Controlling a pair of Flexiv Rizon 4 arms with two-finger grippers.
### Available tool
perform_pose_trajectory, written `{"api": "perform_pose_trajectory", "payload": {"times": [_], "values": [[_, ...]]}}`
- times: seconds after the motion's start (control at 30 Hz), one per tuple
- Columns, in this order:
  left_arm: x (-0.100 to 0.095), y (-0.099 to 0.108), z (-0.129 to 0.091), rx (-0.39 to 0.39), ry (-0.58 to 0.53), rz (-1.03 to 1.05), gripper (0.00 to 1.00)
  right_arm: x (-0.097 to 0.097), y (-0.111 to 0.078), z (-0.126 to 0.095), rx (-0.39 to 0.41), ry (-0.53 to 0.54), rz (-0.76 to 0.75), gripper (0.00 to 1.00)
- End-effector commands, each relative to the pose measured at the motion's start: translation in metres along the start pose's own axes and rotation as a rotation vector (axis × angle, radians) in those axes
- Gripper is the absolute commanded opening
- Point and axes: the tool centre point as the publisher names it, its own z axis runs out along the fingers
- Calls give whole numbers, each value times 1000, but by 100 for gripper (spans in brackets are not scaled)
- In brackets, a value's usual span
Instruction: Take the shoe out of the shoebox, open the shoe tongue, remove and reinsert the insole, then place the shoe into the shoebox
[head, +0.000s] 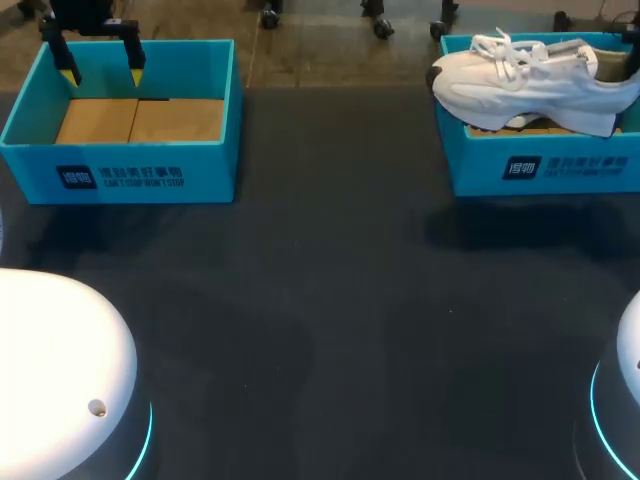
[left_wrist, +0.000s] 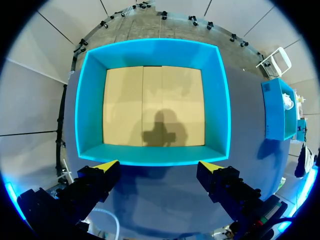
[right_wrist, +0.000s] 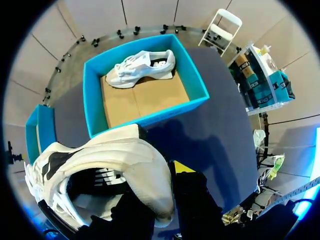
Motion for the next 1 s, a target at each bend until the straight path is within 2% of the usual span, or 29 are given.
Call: {"api": "perform_pose_trajectory", "payload": {"times": [0.03, 0.17, 0.47, 0.63, 1.0], "values": [[0, 0, 0, 0, 0, 0, 100, 18, -30, -7, -22, -1, -29, 0], [0, 0, 0, 0, 0, 0, 100, 42, -76, 0, -23, 25, -57, 0], [0, 0, 0, 0, 0, 0, 100, 94, -175, 15, -50, -29, -67, 0], [0, 0, 0, 0, 0, 0, 100, 120, -221, 27, 13, -67, -90, 0], [0, 0, 0, 0, 0, 0, 100, 120, -221, 27, 13, -67, -90, 0]]}}
